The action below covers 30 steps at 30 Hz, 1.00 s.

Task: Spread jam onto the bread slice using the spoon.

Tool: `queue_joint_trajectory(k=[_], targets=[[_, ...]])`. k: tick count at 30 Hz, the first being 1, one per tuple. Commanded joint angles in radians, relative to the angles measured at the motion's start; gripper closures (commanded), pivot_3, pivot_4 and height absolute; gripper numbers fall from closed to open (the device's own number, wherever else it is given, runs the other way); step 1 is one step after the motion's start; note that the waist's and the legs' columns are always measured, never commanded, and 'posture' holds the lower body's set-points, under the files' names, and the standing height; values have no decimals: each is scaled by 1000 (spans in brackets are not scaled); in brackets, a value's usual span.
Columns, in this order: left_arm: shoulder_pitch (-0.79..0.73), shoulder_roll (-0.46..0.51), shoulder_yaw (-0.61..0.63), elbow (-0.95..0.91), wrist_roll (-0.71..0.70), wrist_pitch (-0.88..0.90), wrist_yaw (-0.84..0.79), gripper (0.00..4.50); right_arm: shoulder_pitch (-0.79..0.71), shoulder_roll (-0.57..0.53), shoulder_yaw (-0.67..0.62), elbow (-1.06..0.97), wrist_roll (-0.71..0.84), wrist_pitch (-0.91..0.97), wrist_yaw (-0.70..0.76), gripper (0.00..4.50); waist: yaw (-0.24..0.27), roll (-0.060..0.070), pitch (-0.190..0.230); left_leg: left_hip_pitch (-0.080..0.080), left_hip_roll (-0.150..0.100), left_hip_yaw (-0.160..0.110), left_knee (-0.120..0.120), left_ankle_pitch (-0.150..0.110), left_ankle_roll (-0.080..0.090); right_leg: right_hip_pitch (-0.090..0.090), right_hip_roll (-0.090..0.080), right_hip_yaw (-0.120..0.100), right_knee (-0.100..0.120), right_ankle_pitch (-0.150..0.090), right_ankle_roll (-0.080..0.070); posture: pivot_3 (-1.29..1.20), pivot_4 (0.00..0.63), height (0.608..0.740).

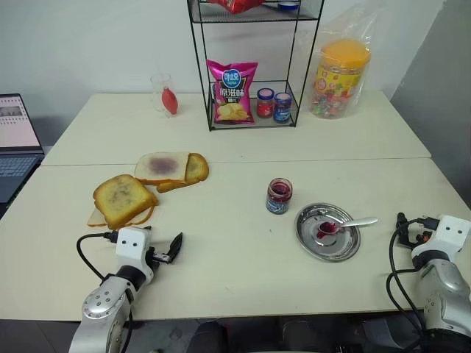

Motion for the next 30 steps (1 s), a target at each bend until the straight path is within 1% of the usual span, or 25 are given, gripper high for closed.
queue_joint_trajectory(k=[1, 17, 21, 23, 25, 27, 28, 29, 30], targets=[[37, -11, -43, 60, 21, 31, -11, 0, 6, 6, 30, 27, -11, 16, 13, 24, 0, 0, 0, 0, 0, 0, 0, 0, 0, 0, 0, 0, 0, 0, 0, 0, 150, 740], [36, -21, -31, 60, -16, 23, -37, 0, 18, -2, 22, -1, -8, 19, 14, 24, 0, -1, -1, 0, 0, 0, 0, 0, 0, 0, 0, 0, 0, 0, 0, 0, 150, 740], [45, -9, -23, 23, -43, 42, -56, 0, 5, -20, 18, -61, -10, 11, 9, 24, 0, 0, -1, 0, 0, 0, 0, 0, 0, 0, 0, 0, 0, 0, 0, 0, 150, 740], [69, 19, -12, -56, -93, 78, -101, 0, -25, -53, 27, -138, 1, 13, 38, 24, -2, 3, 2, 0, 0, 0, 0, 0, 0, 0, 0, 0, 0, 0, 0, 0, 150, 740], [95, 72, 26, -182, -196, 153, -156, 0, -96, -114, 55, -221, 29, 68, 89, 24, -13, 8, 11, -2, 0, 1, 0, 0, 0, -1, 0, 1, 1, 0, 0, 0, 150, 740], [89, 106, 105, -281, -370, 284, -158, 0, -175, -162, 90, -272, 73, 142, 145, 24, -22, 10, 22, -2, 0, 4, 1, 0, 0, -3, 0, 3, 1, 1, 2, 0, 150, 740], [81, 113, 134, -302, -434, 330, -150, 0, -198, -173, 100, -280, 87, 168, 161, 24, -22, 8, 24, -3, 0, 5, 1, 0, 0, -4, 0, 3, 2, 2, 4, 0, 150, 740], [67, 120, 185, -317, -532, 377, -134, 0, -238, -192, 122, -292, 119, 211, 200, 24, -21, 4, 26, -5, 0, 5, 2, 0, 0, -5, 0, 3, 2, 3, 5, 0, 150, 740], [49, 138, 260, -325, -674, 422, -103, 0, -299, -226, 167, -300, 151, 266, 269, 24, -21, 0, 28, -6, 0, 3, 2, 0, 0, -5, 0, 1, 2, 5, 9, 0, 150, 740]])
